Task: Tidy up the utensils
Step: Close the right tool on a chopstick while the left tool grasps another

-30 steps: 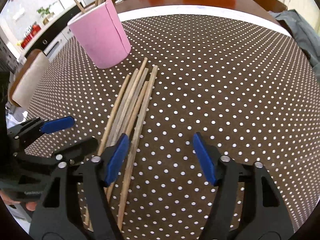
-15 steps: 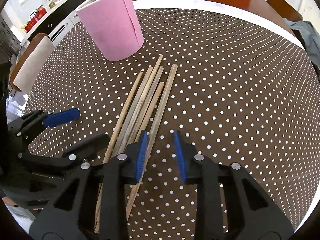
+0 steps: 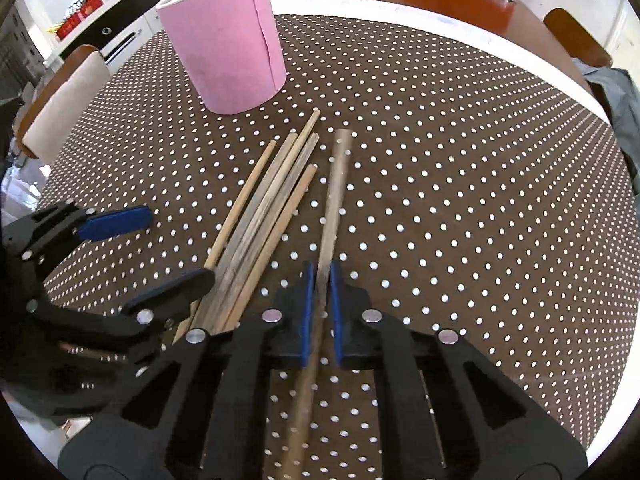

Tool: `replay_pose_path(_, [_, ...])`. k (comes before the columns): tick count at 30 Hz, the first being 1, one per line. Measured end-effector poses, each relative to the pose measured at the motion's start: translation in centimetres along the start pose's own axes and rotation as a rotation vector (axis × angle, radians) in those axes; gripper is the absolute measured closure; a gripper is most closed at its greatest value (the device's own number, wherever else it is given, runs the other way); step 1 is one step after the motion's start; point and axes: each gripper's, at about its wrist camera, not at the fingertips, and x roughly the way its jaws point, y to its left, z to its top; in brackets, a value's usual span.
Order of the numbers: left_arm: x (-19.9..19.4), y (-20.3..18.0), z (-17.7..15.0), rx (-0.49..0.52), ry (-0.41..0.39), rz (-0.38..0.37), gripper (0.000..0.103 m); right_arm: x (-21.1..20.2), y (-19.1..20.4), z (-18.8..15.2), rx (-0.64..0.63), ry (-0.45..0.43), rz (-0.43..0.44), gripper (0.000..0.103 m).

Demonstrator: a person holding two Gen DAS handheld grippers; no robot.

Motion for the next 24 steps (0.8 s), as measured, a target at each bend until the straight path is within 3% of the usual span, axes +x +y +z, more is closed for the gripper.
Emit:
replay_pose_path(12, [0.4, 0.7, 0.6, -0.022, 0.021, 0.021, 0.029, -0.9, -3.2, -1.0, 0.008, 0.010, 0.048, 0.095])
replay_pose_path(17, [1.1, -0.8, 0.9, 0.038, 0.016, 0.096, 0.029, -0.8, -2.7, -0.8, 0.000, 0.015, 0.032, 0.095])
replay_pose_path(19, [1.4, -0.9, 1.3, 0.019, 0.022, 0.084, 0.030, -0.6, -2.2, -0.7, -0.008, 0.022, 0.021, 0.095])
replay_pose_path(20, [1.5, -0.8, 1.4, 0.017, 0.018, 0.082, 0.032, -0.5, -2.0, -0.6, -0.017, 0.025, 0.014, 0.095])
replay_pose_path(21, [1.4, -0.8, 1.4, 0.019, 0.007, 0.083, 0.041, -0.5, -1.6, -0.5, -0.025, 0.026, 0.007, 0.095])
replay_pose_path(24, [1.1, -0.3, 1.5, -0.004, -0.005, 0.086, 0.082, -0.4, -1.0, -0.4, -0.046, 0.027, -0.012, 0.095])
